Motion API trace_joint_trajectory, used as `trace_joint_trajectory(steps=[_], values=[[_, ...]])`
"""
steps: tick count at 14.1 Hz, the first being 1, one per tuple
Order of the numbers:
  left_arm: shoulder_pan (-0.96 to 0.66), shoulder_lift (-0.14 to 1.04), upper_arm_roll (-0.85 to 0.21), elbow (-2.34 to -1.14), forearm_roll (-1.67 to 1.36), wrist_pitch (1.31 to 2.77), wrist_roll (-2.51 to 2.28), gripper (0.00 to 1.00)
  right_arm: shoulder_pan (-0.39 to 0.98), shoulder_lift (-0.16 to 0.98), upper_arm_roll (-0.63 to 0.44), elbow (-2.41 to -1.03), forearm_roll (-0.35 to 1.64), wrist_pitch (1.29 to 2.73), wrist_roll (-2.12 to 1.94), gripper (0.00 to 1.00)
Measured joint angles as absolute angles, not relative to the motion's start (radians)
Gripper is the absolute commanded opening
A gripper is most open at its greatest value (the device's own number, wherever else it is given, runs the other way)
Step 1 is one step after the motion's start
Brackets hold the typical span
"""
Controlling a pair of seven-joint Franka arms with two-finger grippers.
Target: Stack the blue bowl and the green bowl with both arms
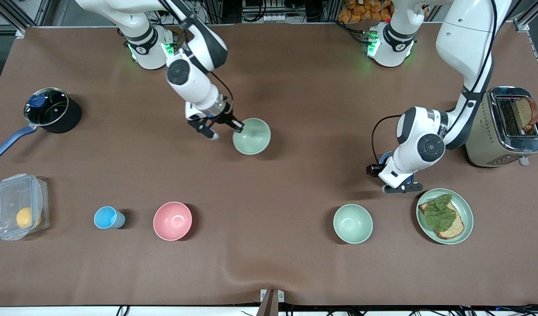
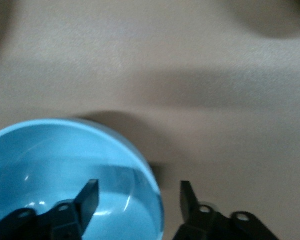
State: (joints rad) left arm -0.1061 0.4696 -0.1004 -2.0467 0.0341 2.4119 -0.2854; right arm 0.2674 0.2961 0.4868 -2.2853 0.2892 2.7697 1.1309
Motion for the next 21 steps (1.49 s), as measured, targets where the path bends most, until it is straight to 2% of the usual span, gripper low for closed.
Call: trace_joint_trajectory(steps=[3, 6, 7, 8, 10, 11, 12, 17, 21], values=[[-0.102, 0.442, -0.100, -2.057, 0.034, 2.383, -0.285, 0.00, 0.290, 0.353, 0.486, -2.284, 0.289, 2.823, 1.135, 0.00], [-0.069, 0.363, -0.100, -2.055, 0.034, 2.343, -0.285, 0.00, 0.305, 0.393, 0.485, -2.281, 0.289, 2.859, 1.140, 0.00], [-0.059, 0.331, -0.102, -2.054, 0.031, 2.316, -0.285, 0.00, 0.309, 0.401, 0.484, -2.279, 0.289, 2.864, 1.143, 0.13], [-0.054, 0.299, -0.110, -2.054, 0.019, 2.276, -0.285, 0.00, 0.311, 0.408, 0.481, -2.276, 0.289, 2.866, 1.147, 0.36], [-0.055, 0.249, -0.150, -2.055, -0.032, 2.232, -0.286, 0.00, 0.312, 0.419, 0.474, -2.272, 0.289, 2.866, 1.148, 0.72], [-0.057, 0.229, -0.171, -2.054, -0.067, 2.230, -0.291, 0.00, 0.312, 0.423, 0.472, -2.270, 0.289, 2.867, 1.148, 0.95], [-0.058, 0.212, -0.194, -2.049, -0.108, 2.228, -0.302, 0.00, 0.312, 0.425, 0.470, -2.269, 0.289, 2.869, 1.154, 1.00], [-0.064, 0.178, -0.308, -1.975, -0.148, 2.172, -0.477, 0.00, 0.295, 0.422, 0.447, -2.210, 0.289, 2.832, 1.199, 1.00], [-0.066, 0.178, -0.359, -1.892, -0.149, 2.082, -0.555, 0.00, 0.200, 0.402, 0.435, -2.062, 0.289, 2.500, 1.208, 1.00]])
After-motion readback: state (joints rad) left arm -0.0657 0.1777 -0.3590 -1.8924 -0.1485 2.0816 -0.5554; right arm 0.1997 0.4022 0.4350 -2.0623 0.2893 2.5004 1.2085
